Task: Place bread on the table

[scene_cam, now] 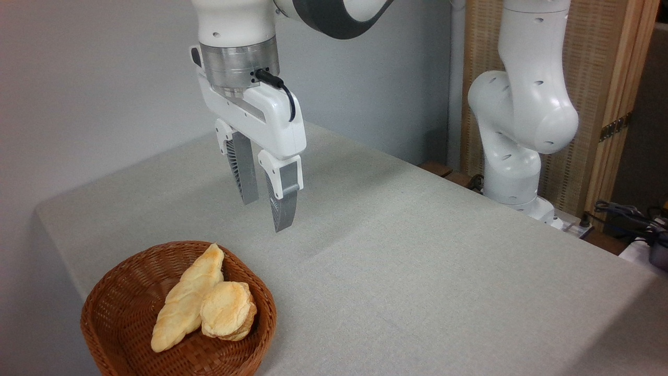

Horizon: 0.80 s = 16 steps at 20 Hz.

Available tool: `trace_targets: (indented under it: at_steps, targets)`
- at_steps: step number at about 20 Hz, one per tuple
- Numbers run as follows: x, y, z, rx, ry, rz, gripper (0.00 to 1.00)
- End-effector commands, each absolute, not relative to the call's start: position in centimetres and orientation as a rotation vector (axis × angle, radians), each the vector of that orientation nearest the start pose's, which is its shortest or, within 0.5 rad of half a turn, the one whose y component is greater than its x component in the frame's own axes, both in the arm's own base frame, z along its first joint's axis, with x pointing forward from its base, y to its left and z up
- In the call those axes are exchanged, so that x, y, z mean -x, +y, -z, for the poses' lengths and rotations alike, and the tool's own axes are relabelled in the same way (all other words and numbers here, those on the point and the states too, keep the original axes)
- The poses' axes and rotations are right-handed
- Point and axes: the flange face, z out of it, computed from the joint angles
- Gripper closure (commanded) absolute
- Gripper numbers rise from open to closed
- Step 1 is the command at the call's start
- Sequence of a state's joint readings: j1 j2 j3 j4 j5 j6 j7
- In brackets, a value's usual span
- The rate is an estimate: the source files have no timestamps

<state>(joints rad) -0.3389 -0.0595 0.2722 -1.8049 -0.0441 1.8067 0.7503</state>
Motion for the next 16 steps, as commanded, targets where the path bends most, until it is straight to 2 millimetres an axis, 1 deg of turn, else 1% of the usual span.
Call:
trace_targets:
  at_steps: [1, 16]
  targets:
    - [-54.75, -3.76, -57.26, 2.95, 1.229, 0.118, 0.0]
    - [-54.58, -3.75, -57.21, 2.951, 1.239, 0.1, 0.0]
